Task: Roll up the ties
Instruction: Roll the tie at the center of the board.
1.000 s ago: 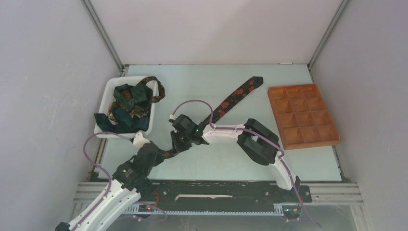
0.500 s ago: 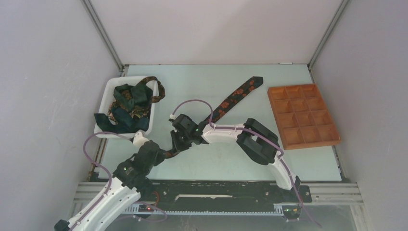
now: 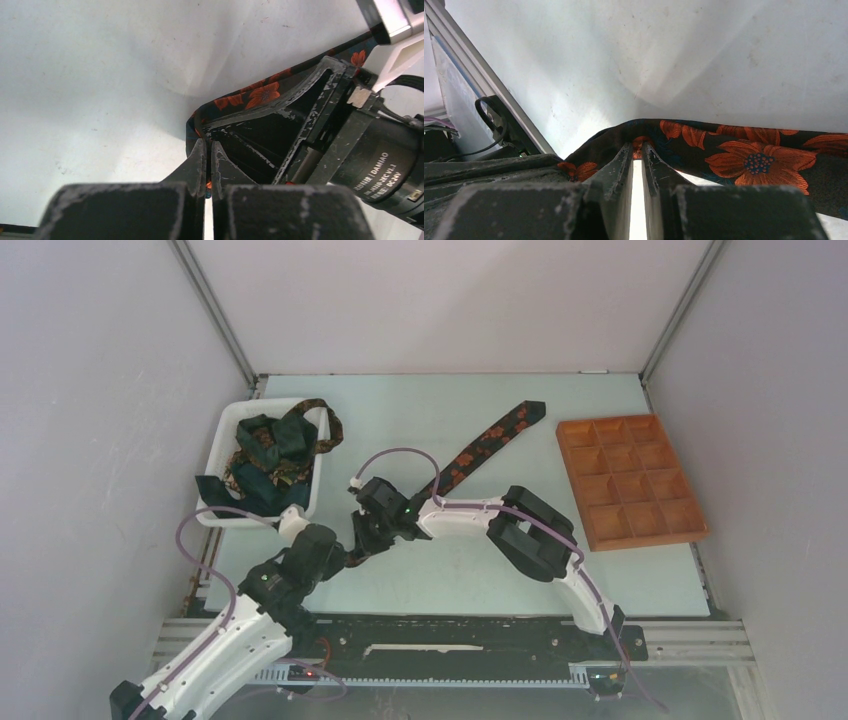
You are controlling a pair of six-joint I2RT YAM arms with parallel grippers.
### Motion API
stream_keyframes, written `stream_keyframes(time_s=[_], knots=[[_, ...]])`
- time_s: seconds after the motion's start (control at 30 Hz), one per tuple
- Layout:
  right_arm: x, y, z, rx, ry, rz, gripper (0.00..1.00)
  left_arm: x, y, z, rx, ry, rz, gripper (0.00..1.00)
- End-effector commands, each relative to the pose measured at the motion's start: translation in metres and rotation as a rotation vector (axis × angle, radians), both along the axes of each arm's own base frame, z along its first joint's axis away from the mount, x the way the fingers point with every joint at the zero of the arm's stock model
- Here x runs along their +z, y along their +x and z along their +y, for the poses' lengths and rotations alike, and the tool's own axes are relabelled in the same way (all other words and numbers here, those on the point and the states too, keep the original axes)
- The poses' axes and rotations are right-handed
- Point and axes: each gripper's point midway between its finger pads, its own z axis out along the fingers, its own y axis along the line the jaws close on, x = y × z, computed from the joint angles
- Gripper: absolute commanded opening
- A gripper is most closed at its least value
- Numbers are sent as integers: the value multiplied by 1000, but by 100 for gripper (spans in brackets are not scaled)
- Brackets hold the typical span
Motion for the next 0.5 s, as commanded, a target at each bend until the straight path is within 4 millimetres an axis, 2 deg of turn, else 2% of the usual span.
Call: stream_keyframes(time_s=[0.0, 0.47], knots=[[4, -1, 16, 18, 48, 3, 15, 24, 10, -5, 38, -42, -37, 0], [9, 8, 11, 35, 82, 13, 14, 22, 28, -9, 96, -7, -3, 0]])
